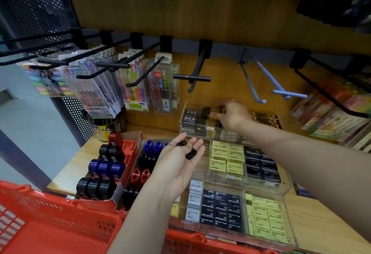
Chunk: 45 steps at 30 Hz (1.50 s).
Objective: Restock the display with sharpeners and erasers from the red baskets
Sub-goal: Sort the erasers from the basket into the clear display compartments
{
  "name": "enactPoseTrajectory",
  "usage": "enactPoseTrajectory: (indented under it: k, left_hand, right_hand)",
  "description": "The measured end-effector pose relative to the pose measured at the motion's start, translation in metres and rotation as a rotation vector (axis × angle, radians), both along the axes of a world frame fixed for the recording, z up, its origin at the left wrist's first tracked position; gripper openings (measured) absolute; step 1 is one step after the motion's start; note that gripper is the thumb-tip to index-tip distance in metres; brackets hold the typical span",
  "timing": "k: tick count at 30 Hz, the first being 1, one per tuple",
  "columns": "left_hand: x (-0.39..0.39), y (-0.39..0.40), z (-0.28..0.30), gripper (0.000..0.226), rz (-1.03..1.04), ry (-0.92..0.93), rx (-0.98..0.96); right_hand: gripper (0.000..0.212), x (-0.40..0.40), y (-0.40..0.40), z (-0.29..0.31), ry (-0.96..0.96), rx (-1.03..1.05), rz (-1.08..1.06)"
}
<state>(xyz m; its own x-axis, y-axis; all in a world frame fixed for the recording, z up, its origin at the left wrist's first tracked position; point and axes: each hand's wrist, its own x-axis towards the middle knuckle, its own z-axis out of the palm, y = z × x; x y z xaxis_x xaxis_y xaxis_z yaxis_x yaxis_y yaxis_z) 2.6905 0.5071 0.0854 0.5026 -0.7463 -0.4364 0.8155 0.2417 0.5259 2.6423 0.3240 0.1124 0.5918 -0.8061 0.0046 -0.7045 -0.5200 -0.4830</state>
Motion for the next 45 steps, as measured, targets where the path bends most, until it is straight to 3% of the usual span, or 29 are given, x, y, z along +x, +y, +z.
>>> enactPoseTrajectory:
  k: [5, 9, 11, 14, 22, 26, 27, 29, 32, 34, 38, 45]
  left_hand:
    - [-0.001, -0.004, 0.000, 0.036, -0.007, -0.041, 0.032]
    - [-0.006, -0.006, 0.000, 0.035, 0.002, -0.035, 0.045]
    - [-0.009, -0.007, -0.001, 0.035, 0.001, -0.045, 0.040]
    - [-0.013, -0.007, -0.002, 0.035, -0.032, -0.054, 0.037]
    - [-0.017, -0.005, -0.001, 0.031, -0.021, -0.026, 0.054]
    - [-0.015, 0.001, 0.009, 0.024, 0.003, 0.011, 0.016]
    - [-0.015, 0.002, 0.011, 0.025, -0.017, -0.024, 0.028]
    - [-0.017, 0.006, 0.017, 0.025, -0.079, -0.143, 0.086]
    - [-0.031, 0.019, 0.034, 0.021, -0.122, -0.204, 0.048]
    - [-0.049, 0.030, 0.050, 0.022, -0.144, -0.237, -0.003]
    - [-0.091, 0.057, 0.074, 0.027, -0.182, -0.375, -0.022]
    - [-0.133, 0.078, 0.075, 0.027, -0.294, -0.617, 0.054]
  right_hand:
    - [0.022, 0.010, -0.002, -0.012, 0.189, -0.120, -0.023]
    - [0.041, -0.001, 0.002, -0.014, 0.204, -0.302, 0.301]
    - [0.048, -0.001, 0.002, -0.013, 0.291, -0.274, 0.406]
    - [0.049, -0.001, 0.005, -0.015, 0.343, -0.219, 0.445]
    - [0.063, -0.033, 0.006, -0.021, 0.446, -0.466, 0.459]
    - [0.061, -0.044, 0.020, -0.010, 0.521, -0.396, 0.431]
    - [0.057, -0.051, 0.026, -0.007, 0.470, -0.366, 0.424]
    - [0.045, -0.072, 0.044, 0.005, 0.179, -0.226, 0.363]
    - [0.033, -0.112, 0.089, 0.025, -0.335, 0.195, 0.265]
    - [0.028, -0.138, 0.117, 0.038, -0.516, 0.364, 0.225]
    - [0.039, -0.173, 0.153, 0.052, -0.577, 0.376, 0.193]
    - [0.030, -0.215, 0.163, 0.047, -0.573, 0.293, 0.143]
